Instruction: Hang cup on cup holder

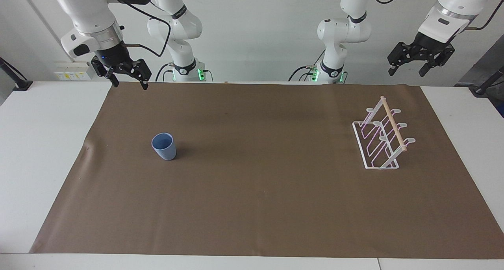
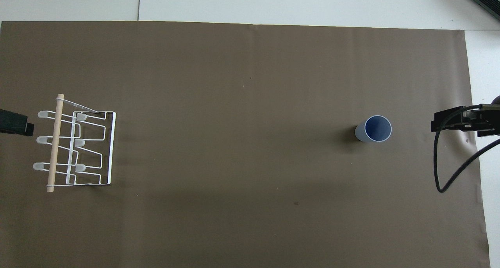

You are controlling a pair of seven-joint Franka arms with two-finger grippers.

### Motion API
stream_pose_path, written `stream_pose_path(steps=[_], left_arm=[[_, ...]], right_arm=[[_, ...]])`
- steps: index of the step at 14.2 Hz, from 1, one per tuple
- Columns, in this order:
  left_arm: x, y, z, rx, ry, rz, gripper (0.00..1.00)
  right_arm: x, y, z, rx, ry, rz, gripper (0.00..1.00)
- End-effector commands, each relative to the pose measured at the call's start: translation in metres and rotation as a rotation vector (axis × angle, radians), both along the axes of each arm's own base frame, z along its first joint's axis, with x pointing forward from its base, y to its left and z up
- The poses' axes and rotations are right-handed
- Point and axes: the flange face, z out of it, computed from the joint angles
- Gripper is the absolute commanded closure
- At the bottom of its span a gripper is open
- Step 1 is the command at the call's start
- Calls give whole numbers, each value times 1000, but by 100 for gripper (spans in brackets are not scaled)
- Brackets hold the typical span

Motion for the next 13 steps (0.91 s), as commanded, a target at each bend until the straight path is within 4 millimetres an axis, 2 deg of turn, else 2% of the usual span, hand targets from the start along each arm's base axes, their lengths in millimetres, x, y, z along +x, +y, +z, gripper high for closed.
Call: stream_pose_path(steps=[1,4,7,9,11,12,13], left_arm=[[-8,2,1,21,6,13,0],[-8,2,1,21,6,13,0],[-8,2,1,21,4,13,0],[-8,2,1,21,6,13,0],[-8,2,1,21,6,13,0],[-8,2,1,21,6,13,0],[-8,2,1,21,6,13,0]], right_arm=[[-9,-3,-8,17,-30,-13,0],[-8,4,-31,19,-75,0,0],[-3,-4,-72,17,-69,52,0],[3,-6,-107,13,-104,68,0],[13,-7,-154,10,-89,93,0],[18,-9,-169,8,-83,100,0],[20,-22,-181,8,-66,96,0]])
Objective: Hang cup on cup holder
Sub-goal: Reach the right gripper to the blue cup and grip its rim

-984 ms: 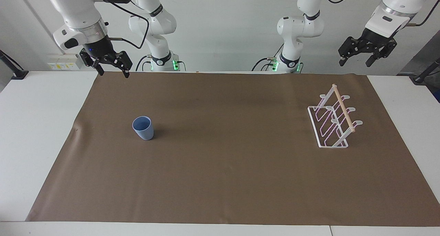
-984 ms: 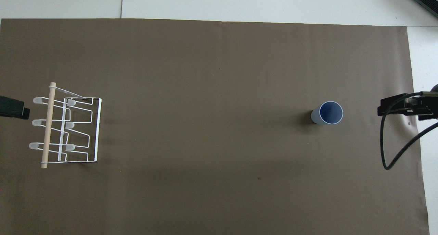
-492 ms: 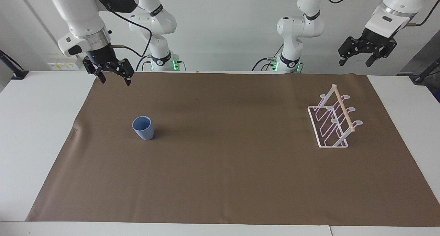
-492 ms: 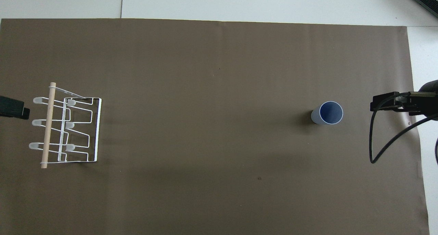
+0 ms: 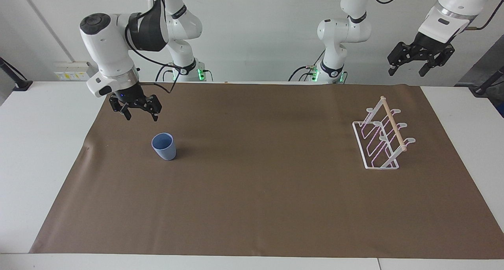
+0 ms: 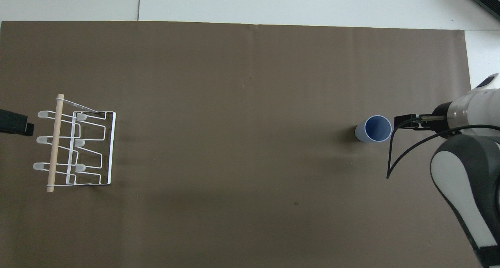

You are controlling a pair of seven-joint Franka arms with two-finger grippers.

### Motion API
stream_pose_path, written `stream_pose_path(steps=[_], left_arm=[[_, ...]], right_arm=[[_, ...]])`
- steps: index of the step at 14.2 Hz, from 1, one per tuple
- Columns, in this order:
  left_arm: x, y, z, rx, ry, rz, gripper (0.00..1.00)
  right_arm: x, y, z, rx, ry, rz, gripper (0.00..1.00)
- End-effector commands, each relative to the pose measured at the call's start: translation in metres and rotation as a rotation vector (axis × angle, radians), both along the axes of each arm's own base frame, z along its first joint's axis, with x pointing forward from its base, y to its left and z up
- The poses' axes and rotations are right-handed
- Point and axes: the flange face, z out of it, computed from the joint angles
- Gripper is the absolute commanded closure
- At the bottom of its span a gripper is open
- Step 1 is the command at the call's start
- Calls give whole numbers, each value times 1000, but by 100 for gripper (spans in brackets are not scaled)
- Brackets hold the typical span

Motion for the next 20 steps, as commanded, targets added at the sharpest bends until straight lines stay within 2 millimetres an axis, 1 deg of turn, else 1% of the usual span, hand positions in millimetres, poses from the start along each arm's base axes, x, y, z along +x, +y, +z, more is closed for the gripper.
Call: stream_pose_path(steps=[1,2,4,5,8,9,10,12,14,15,16,17,18,20], left_arm=[[-8,2,1,21,6,13,0],[-8,2,1,21,6,13,0],[-8,2,1,21,6,13,0],[-8,2,1,21,6,13,0],[-8,2,1,21,6,13,0],[-8,2,1,21,6,13,0],[-8,2,1,21,6,13,0],[-8,2,1,21,6,13,0],[-8,2,1,21,6,13,0],[-8,2,1,21,4,13,0],[-8,2,1,21,6,13,0],[-9,1,1,21,7,8,0],[-8,0,1,21,6,7,0],[-8,1,1,21,6,11,0]], right_arm=[[8,-29,-40,11,22,9,0],[12,-34,-51,18,11,8,0],[12,-33,-63,20,20,11,0],[13,-30,-66,20,24,21,0],[16,-25,-67,14,7,97,0],[16,-24,-70,13,12,120,0],[17,-25,-78,10,9,147,0],[17,-24,-83,12,-13,141,0],[19,-11,-86,51,-27,125,0],[20,-11,-93,53,-26,122,0],[20,-9,-95,53,-23,128,0],[20,-10,-95,53,-23,135,10],[21,-11,-94,52,-25,134,22],[21,-11,-94,52,-25,131,52]])
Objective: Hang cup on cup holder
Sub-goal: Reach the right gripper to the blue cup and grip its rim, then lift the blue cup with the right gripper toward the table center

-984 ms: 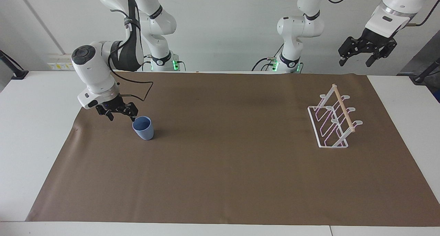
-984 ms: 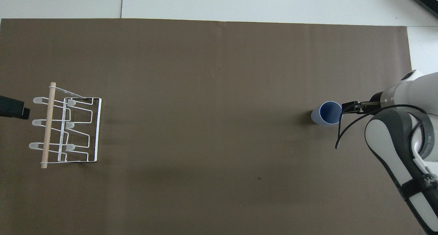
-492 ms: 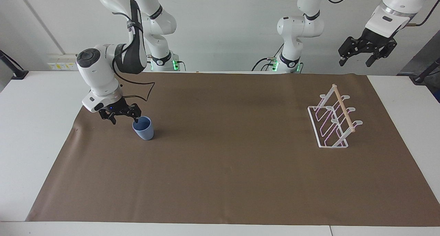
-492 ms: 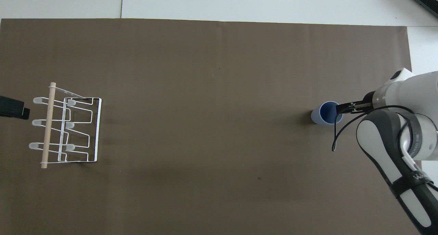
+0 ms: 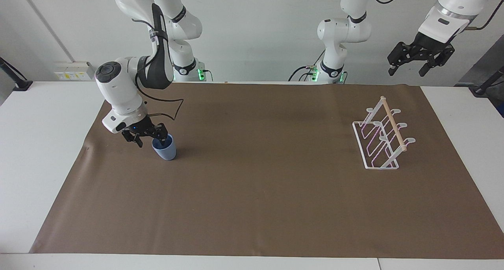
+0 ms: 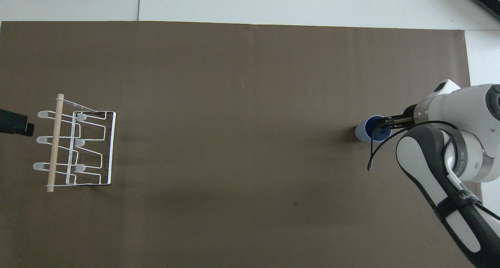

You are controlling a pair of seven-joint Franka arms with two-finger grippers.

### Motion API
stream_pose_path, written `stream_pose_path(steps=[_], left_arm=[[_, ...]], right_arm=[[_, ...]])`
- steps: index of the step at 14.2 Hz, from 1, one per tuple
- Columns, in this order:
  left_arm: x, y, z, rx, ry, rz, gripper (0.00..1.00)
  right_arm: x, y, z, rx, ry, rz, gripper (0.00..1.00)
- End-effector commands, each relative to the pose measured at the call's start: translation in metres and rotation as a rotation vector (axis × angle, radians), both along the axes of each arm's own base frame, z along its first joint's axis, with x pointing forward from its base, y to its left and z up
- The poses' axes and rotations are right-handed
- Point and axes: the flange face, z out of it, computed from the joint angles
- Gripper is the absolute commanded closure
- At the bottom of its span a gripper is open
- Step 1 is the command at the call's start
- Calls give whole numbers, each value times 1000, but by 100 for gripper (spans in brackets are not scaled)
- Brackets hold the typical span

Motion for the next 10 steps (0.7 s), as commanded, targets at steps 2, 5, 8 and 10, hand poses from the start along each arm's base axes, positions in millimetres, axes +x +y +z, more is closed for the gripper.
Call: stream_pose_path(steps=[2,5,8,10], left_arm=[[-8,5,1,21,6,18,0],[-8,5,1,21,6,18,0],[-9,5,2,21,3,18,0],[-11,5,5,20,-2,16,0]], right_arm=[[-1,-2,-2,17,-16,11,89],[-1,-1,-1,19,-11,5,100],[8,0,15,24,23,13,100],[17,4,53,45,18,18,100]])
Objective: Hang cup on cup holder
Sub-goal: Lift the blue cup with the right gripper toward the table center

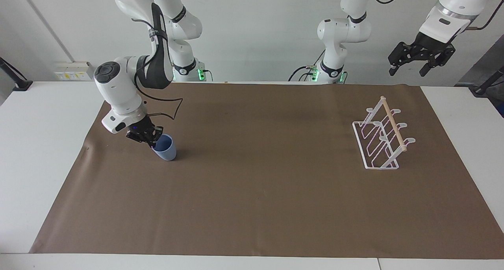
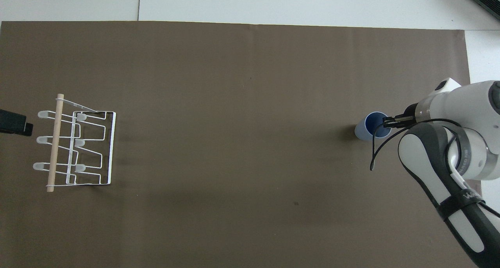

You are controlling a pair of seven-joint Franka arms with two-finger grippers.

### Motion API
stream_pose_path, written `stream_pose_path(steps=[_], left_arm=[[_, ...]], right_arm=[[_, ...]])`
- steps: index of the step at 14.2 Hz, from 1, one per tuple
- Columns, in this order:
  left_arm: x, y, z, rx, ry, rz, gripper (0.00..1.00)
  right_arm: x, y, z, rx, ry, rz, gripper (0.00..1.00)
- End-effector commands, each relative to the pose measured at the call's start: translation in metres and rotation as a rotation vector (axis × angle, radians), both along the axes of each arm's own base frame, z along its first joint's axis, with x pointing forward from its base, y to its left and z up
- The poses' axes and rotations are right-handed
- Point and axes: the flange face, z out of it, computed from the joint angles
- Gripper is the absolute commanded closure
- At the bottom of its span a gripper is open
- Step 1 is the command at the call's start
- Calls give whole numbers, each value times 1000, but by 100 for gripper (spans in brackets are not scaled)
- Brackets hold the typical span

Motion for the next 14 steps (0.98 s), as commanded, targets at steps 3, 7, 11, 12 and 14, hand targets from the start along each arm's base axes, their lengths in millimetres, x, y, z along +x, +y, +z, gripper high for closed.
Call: stream_pose_path(steps=[3,7,11,12,14], left_arm=[[-12,4,6,20,-2,15,0],[-12,15,6,20,-1,37,0],[-10,16,8,18,-21,41,0],[-9,13,8,12,-32,36,0],[-7,5,6,-4,-54,16,0]], right_arm=[[24,34,93,175,-54,6,100],[28,48,119,388,-48,-42,100],[22,79,136,736,-2,-102,100],[20,90,140,811,17,-104,100],[13,108,143,966,74,-111,100]])
